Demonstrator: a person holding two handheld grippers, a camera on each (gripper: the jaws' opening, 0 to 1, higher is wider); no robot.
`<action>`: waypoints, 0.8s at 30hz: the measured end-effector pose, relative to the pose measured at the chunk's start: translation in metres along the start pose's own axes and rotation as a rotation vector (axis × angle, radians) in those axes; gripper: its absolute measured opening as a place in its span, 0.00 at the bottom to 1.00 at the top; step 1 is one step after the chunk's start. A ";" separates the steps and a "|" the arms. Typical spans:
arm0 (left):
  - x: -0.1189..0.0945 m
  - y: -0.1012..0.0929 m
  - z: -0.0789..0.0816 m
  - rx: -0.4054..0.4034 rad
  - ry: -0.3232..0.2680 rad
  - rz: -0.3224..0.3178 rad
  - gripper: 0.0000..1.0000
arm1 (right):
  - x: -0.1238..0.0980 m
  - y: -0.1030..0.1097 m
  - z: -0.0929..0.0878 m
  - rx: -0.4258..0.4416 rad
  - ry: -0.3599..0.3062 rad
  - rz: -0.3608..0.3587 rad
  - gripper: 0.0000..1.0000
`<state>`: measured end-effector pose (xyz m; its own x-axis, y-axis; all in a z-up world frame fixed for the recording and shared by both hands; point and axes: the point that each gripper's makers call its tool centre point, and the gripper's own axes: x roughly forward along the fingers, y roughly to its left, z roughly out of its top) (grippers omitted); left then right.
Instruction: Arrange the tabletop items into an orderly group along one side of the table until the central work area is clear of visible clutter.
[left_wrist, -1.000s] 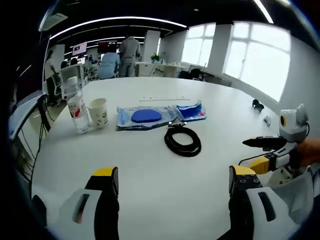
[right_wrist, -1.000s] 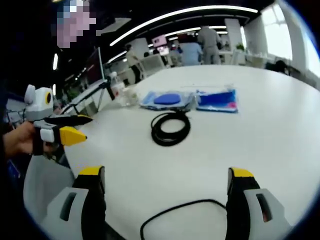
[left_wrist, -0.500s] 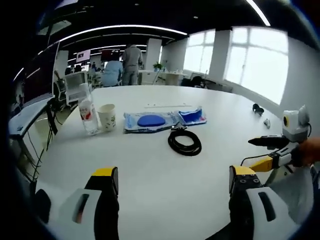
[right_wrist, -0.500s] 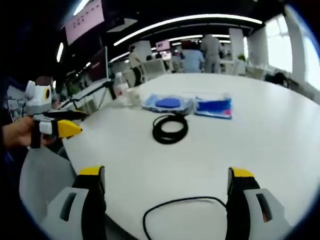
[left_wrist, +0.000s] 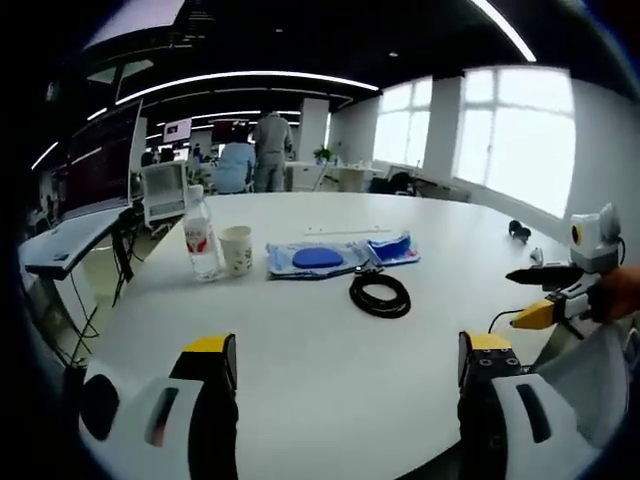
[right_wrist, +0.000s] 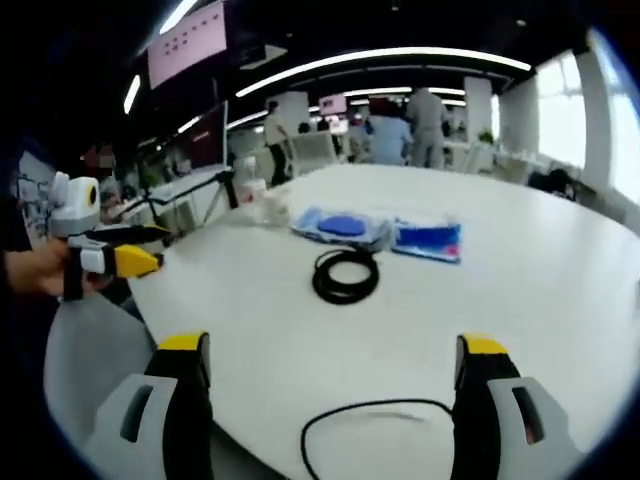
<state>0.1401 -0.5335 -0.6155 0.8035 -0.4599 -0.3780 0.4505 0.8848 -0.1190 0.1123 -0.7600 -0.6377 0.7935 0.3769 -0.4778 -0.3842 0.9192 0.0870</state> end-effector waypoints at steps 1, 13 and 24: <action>-0.003 0.000 0.000 0.005 -0.005 0.001 0.91 | -0.002 0.002 0.002 -0.005 -0.006 -0.001 1.00; -0.016 0.006 0.013 0.004 -0.073 0.008 0.89 | -0.021 0.011 0.018 -0.068 -0.066 -0.066 1.00; -0.033 0.002 0.022 0.041 -0.113 -0.002 0.88 | -0.026 0.026 0.027 -0.090 -0.112 -0.065 1.00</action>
<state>0.1230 -0.5187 -0.5836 0.8404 -0.4690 -0.2714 0.4657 0.8812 -0.0807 0.0941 -0.7424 -0.5995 0.8640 0.3318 -0.3788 -0.3669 0.9300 -0.0221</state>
